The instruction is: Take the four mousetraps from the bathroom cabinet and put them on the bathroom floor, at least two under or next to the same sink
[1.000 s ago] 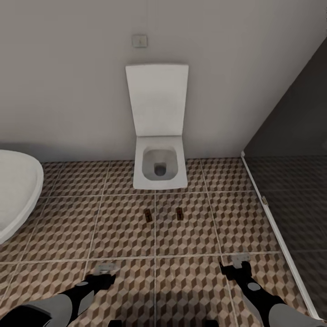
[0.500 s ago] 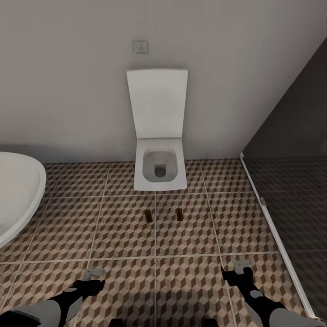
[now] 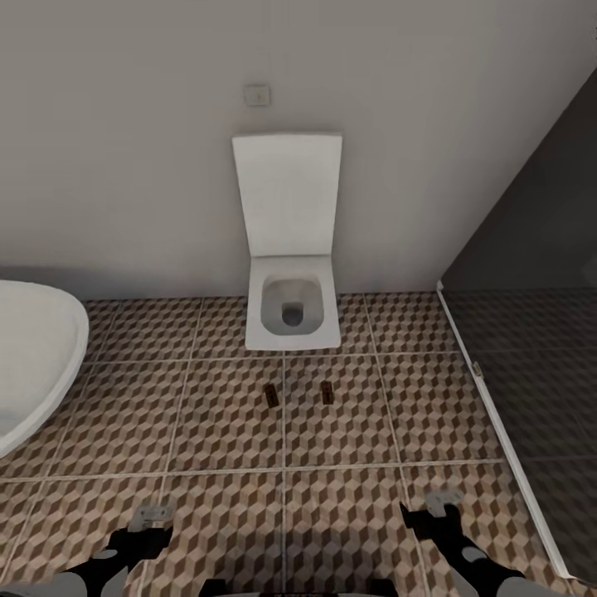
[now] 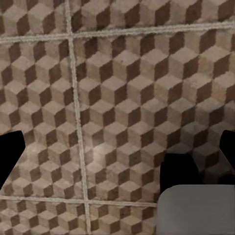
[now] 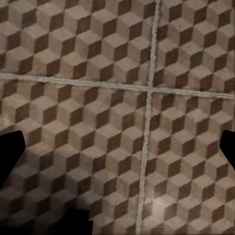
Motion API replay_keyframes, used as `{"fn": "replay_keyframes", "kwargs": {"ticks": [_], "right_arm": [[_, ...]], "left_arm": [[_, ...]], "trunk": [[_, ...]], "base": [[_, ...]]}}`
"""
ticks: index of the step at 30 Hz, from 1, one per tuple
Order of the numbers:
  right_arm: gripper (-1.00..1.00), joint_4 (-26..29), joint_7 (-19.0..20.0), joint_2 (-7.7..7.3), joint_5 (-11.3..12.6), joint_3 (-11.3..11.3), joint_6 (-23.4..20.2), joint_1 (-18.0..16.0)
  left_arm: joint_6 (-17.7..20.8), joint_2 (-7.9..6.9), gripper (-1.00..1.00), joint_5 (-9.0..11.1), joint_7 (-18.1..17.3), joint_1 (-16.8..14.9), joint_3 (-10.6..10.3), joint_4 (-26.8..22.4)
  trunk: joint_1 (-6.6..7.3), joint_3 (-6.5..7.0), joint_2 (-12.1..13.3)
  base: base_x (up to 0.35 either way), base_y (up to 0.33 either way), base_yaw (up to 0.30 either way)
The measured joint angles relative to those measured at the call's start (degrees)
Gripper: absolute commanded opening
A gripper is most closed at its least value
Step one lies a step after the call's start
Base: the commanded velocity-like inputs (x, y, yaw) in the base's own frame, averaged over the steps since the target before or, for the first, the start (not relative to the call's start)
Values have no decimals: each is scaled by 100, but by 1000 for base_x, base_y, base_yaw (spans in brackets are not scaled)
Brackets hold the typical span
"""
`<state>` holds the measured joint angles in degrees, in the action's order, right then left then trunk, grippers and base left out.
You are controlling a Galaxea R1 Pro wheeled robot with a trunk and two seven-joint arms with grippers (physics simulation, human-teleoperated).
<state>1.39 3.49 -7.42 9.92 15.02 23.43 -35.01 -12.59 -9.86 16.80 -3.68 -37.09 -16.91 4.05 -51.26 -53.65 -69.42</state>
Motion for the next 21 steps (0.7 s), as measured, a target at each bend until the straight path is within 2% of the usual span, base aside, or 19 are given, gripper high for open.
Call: {"fn": "replay_keyframes", "kwargs": {"ticks": [4, 6, 9, 13, 16, 19, 21], "right_arm": [[100, -5, 35, 29, 213, 3, 1, 103], [100, -8, 18, 145, 262, 11, 6, 218], [100, -9, -11, 267, 278, 5, 13, 326], [100, -10, -98, 345, 288, -8, 53, 432], [100, -11, -192, 367, 291, -17, 75, 465], [100, -11, -270, 382, 294, -22, 86, 486], [100, -11, -283, 385, 296, -22, 85, 496]], "left_arm": [[-130, 15, 100, 0, -4, 179, -5, 0], [-168, 56, 100, -5, -6, 330, -11, 5], [-196, 114, 100, -4, -2, 424, -12, 8], [-345, 169, 100, -5, 5, 495, -12, 5], [-455, 274, 100, -8, 11, 524, -13, 2], [-501, 461, 100, -12, 20, 538, -15, 2], [-508, 532, 100, -9, 22, 540, -9, 1]], "trunk": [[88, 72, 160], [132, 107, 241], [198, 161, 361], [286, 233, 522], [352, 287, 642], [417, 341, 762], [461, 377, 843]], "base": [[0, 0, 0], [0, 0, 0], [0, 0, 0], [0, 0, 0], [0, 0, 0], [0, 0, 0], [0, 0, 0]]}}
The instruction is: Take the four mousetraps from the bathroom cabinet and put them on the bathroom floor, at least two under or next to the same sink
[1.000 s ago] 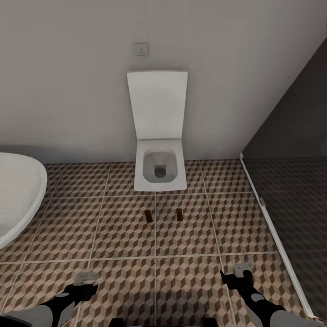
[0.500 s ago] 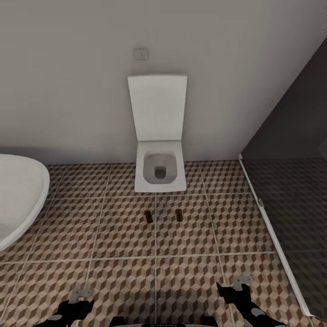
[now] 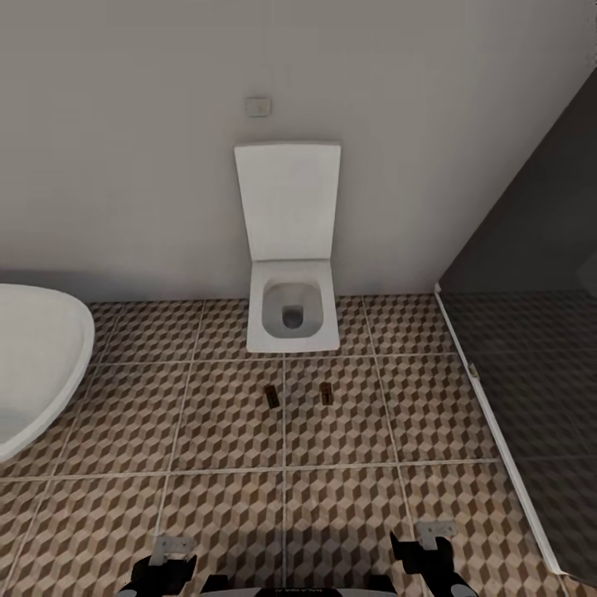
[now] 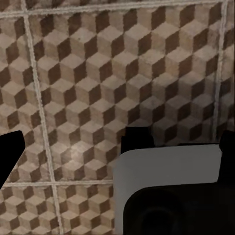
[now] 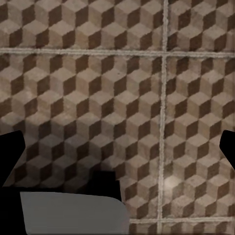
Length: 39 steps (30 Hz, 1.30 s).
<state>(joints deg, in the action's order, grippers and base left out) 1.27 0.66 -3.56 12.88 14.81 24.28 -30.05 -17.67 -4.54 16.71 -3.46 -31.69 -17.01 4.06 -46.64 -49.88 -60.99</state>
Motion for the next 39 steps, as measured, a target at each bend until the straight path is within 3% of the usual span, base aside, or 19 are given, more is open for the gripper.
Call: {"fn": "replay_keyframes", "kwargs": {"ticks": [2, 7, 39], "right_arm": [[100, 0, -12, 3, 1, 0, -1, 9], [100, 0, -22, 19, 2, 0, -2, 19], [100, -1, -67, 26, 6, 0, -7, 132]], "left_arm": [[-2, 88, 100, 3, 10, 2, 3, 0], [2, 152, 100, 9, 63, 5, 12, 5], [-9, 144, 100, 13, 131, 57, 17, 1]], "trunk": [[44, 36, 80], [154, 126, 281], [857, 701, 1565]], "base": [[0, 0, 0], [0, 0, 0], [0, 0, 0]]}}
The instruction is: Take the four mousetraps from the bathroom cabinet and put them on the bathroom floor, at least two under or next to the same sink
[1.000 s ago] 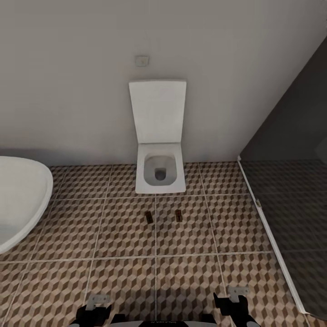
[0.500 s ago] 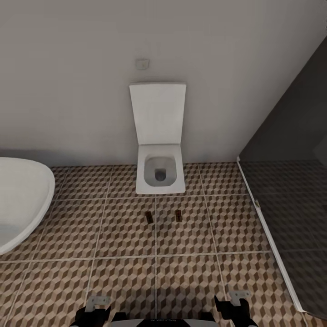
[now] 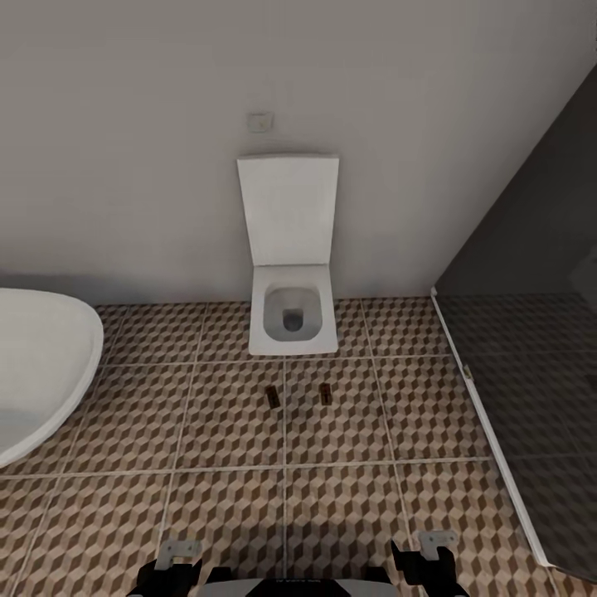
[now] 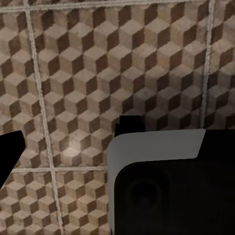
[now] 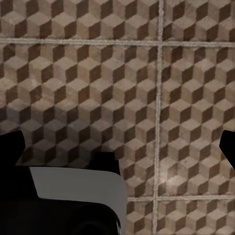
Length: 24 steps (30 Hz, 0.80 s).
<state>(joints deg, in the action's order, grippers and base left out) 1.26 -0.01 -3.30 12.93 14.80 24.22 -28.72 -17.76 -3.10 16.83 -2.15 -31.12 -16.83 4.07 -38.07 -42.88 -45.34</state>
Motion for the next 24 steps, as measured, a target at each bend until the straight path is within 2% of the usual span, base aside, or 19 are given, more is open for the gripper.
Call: {"fn": "replay_keyframes", "kwargs": {"ticks": [6, 15, 24], "right_arm": [[100, 0, -109, 11, 9, -1, -1, 2], [100, 3, -153, 20, 14, 0, 4, 1], [100, 4, -157, 30, 14, -1, 8, 6]], "left_arm": [[-1, 0, 100, 5, 58, 0, 0, 0], [0, 1, 100, 31, 429, -1, 1, 3], [-1, 5, 100, 30, 512, -1, 1, 4]], "trunk": [[132, 108, 241], [330, 270, 602], [528, 432, 964]], "base": [[0, 0, 0], [0, 0, 0], [0, 0, 0]]}}
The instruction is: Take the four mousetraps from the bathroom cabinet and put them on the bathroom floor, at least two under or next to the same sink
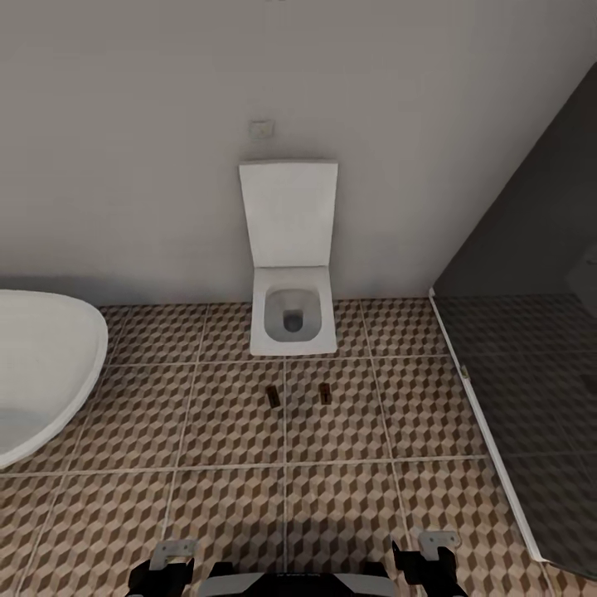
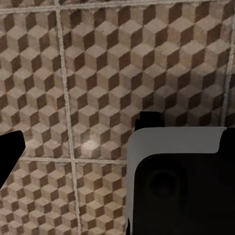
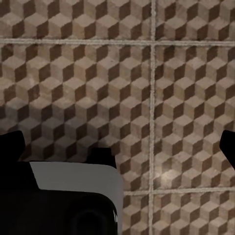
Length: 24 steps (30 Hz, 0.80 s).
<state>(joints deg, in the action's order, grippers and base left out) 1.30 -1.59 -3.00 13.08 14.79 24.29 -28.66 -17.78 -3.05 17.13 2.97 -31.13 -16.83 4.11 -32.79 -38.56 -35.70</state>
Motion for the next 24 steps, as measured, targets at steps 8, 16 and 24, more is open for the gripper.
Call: {"fn": "replay_keyframes", "kwargs": {"ticks": [8, 16, 24], "right_arm": [[100, 2, -1, -6, 0, 0, 0, -3], [100, -2, -1, -15, -1, 0, 0, 1], [100, -1, -1, -15, 0, 0, 0, -1]], "left_arm": [[-5, -9, 100, 0, 13, 4, 0, -1], [-6, -79, 100, 1, 14, 1, 4, -1], [-7, -96, 100, 0, 15, 2, 1, -1]], "trunk": [[176, 144, 321], [352, 288, 643], [528, 432, 965]], "base": [[0, 0, 0], [0, 0, 0], [0, 0, 0]]}}
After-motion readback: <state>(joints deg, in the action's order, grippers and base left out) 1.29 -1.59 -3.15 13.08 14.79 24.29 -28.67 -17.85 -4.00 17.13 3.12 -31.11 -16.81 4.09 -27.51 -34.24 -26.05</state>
